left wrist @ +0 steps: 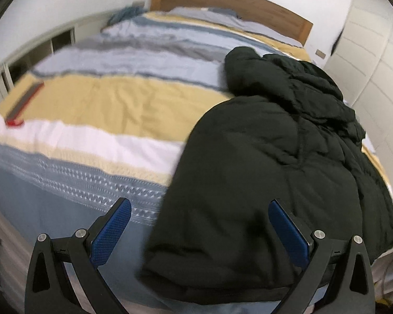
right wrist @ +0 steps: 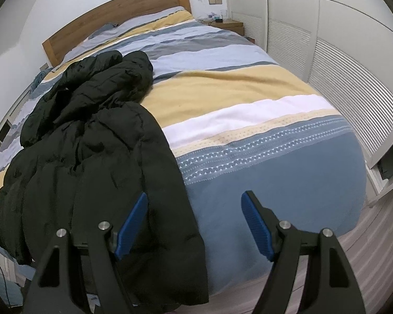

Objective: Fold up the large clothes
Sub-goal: 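Close both grippers on the coat's side edge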

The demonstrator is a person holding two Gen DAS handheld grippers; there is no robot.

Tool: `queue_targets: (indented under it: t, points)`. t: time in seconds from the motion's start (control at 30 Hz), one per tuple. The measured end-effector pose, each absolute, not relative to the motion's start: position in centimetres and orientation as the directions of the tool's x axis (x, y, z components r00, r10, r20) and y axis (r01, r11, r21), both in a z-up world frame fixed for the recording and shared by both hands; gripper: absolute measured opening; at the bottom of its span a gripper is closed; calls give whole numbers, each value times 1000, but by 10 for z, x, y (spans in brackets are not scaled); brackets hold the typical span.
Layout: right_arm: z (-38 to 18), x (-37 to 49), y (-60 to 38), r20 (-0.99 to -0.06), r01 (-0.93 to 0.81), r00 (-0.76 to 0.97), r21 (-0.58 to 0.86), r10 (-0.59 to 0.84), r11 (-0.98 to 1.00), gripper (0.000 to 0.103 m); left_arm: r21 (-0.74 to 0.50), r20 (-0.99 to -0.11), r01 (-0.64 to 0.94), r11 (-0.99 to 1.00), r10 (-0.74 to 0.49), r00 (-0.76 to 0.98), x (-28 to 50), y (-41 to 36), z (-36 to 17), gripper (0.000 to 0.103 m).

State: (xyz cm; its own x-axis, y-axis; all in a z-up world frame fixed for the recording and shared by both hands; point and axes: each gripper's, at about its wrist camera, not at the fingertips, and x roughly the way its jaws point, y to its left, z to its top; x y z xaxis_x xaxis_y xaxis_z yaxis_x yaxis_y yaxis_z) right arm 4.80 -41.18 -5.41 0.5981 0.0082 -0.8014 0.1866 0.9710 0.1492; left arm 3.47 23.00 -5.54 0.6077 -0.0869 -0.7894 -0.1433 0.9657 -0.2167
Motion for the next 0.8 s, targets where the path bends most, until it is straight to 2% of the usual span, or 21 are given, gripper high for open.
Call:
queue_targets:
  t: [0.17,0.33,0.63,0.8]
  points:
    - [-65,59,-410,-815,159,575,196,71,968,73,-400,-771,-88,913,-283,571,43,250,-81,102]
    - [-74,67,-411,-818,155,560,264,136,952,73,-531,-734,-108,841,-392,555,49,259,-100,102]
    - [-103,77,-430,-796,183,524,455,305,872,74,-666,-662,-103,739,-522,537,44,264,-112,102]
    - [-122,74,-429,-762,173,503,551,408,816,74,-701,-643,-89,708,-573,509,40,256,-116,102]
